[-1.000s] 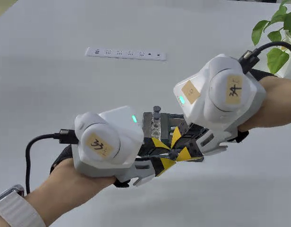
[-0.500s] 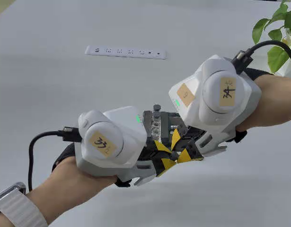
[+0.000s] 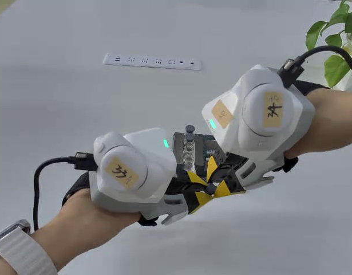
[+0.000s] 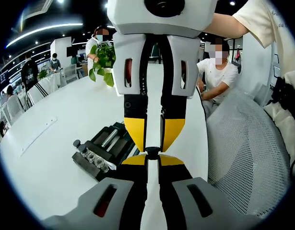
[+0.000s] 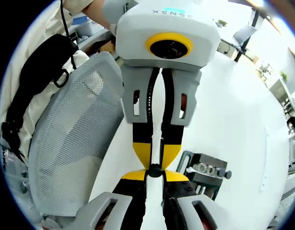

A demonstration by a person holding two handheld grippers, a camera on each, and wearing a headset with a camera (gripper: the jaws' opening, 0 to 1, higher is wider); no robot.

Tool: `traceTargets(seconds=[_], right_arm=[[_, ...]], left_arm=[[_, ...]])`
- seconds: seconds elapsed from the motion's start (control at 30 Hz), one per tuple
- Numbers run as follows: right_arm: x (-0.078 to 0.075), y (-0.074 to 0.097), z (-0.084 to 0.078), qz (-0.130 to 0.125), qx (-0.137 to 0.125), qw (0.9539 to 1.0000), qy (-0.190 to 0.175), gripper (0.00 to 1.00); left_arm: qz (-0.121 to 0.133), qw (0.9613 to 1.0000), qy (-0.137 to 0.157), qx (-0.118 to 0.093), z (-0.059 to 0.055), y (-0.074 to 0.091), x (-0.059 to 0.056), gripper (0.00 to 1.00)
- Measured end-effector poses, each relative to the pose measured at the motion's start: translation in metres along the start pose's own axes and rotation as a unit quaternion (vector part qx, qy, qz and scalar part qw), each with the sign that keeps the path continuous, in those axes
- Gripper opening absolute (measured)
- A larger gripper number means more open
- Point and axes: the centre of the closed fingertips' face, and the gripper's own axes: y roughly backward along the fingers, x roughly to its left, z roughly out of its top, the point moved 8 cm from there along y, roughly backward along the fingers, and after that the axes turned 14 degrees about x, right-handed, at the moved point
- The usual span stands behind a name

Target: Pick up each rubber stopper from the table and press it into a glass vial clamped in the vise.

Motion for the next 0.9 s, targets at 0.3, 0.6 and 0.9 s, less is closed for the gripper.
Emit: traceTargets(seconds=[0.3, 0.6, 0.9], right_arm=[[-0.006, 0.005, -0.002, -0.004, -0.019, 0.9998, -0.003, 0.09], [-0.006, 0.016, -0.009, -0.002, -0.044, 0.9989, -0.02, 0.14], [-0.004, 0.016, -0.006, -0.004, -0.057, 0.9982, -0.018, 0.1]], left_arm=[[0.003, 0.9992, 0.027, -0.029, -0.003, 0.005, 0.003, 0.04], [-0.001, 0.9969, 0.053, -0.057, -0.007, 0.007, 0.006, 0.04], [-0.008, 0.9954, 0.055, -0.078, -0.004, 0.008, 0.003, 0.04]])
